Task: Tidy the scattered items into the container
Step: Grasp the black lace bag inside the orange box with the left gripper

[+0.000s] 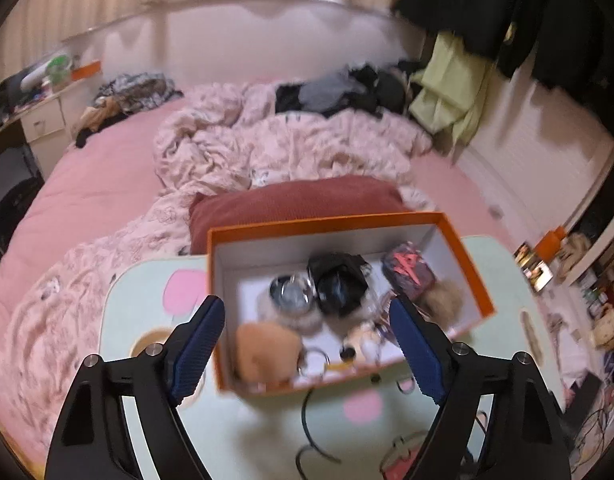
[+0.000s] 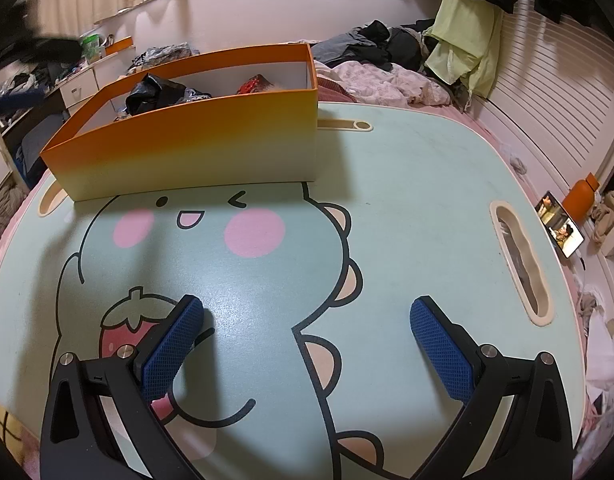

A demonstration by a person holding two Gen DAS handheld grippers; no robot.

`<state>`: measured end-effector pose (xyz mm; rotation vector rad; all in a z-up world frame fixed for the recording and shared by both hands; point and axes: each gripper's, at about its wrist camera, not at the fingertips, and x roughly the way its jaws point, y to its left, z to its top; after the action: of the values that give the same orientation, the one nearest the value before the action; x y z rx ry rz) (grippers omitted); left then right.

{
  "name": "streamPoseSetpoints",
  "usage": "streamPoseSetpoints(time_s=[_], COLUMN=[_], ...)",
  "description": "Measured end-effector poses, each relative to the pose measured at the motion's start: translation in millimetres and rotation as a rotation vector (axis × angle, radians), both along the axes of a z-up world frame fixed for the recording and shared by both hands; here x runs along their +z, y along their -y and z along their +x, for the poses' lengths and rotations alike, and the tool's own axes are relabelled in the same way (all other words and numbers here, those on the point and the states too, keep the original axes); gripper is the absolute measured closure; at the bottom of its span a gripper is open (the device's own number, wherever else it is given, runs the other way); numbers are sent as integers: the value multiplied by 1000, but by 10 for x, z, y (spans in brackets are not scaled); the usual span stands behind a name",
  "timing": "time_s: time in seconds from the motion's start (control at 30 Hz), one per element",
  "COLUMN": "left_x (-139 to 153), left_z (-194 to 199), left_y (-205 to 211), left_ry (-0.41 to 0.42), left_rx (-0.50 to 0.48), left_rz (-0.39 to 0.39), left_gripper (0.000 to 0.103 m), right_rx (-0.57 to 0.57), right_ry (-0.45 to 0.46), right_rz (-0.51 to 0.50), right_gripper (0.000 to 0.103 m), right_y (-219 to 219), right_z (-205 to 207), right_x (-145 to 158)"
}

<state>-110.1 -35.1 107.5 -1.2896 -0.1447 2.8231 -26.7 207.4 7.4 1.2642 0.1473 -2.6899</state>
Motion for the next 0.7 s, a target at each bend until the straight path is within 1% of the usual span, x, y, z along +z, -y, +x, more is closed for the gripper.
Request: streamPoseSetpoints(time_s=[0.03, 0.07, 0.1, 0.13, 0.17, 0.2, 0.23, 0.27, 0.3, 0.37, 0.43, 0.6, 0.7], left_x=[-29, -60, -113, -177, -236, -276, -315, -367, -408, -407, -314, 171, 384], left_z=[-96, -189, -277, -351, -412, -461, -496, -523, -538, -511, -435, -55, 291], left_y=[-41, -82, -130, -188, -244, -283, -310, -328, -334, -330, -312, -156, -63], left_ry=[11, 22, 36, 50, 63, 77, 92, 108, 121, 108, 63, -82, -141], left_rx=[0, 4, 11, 14, 8, -3, -9, -8, -9, -12, -18, -27, -58], left_rz=[-13, -33, -58, -79, -90, -99, -109, -113, -104, -92, -87, -54, 22], left_gripper=[26, 28, 32, 37, 40, 46, 55, 62, 78, 81, 86, 86, 86], right_rx=[0, 0, 0, 0, 0, 0, 0, 0, 0, 1, 0, 0, 0], right_ry=[0, 0, 0, -1, -1, -1, -1, -1, -1, -1, -1, -1, -1], right_rz=[0, 0, -1, -1, -1, -1, -1, -1, -1, -1, -2, -3, -3], right_gripper=[0, 0, 0, 0, 0, 0, 0, 0, 0, 0, 0, 0, 0], right_y=[-3, -7, 20, 20, 20, 15, 16, 17, 11, 14, 6, -1, -3], right_z=[-2, -5, 34, 35, 35, 31, 32, 34, 29, 32, 27, 25, 27], right_x=[-5, -8, 53, 53, 54, 51, 54, 57, 53, 60, 58, 59, 62])
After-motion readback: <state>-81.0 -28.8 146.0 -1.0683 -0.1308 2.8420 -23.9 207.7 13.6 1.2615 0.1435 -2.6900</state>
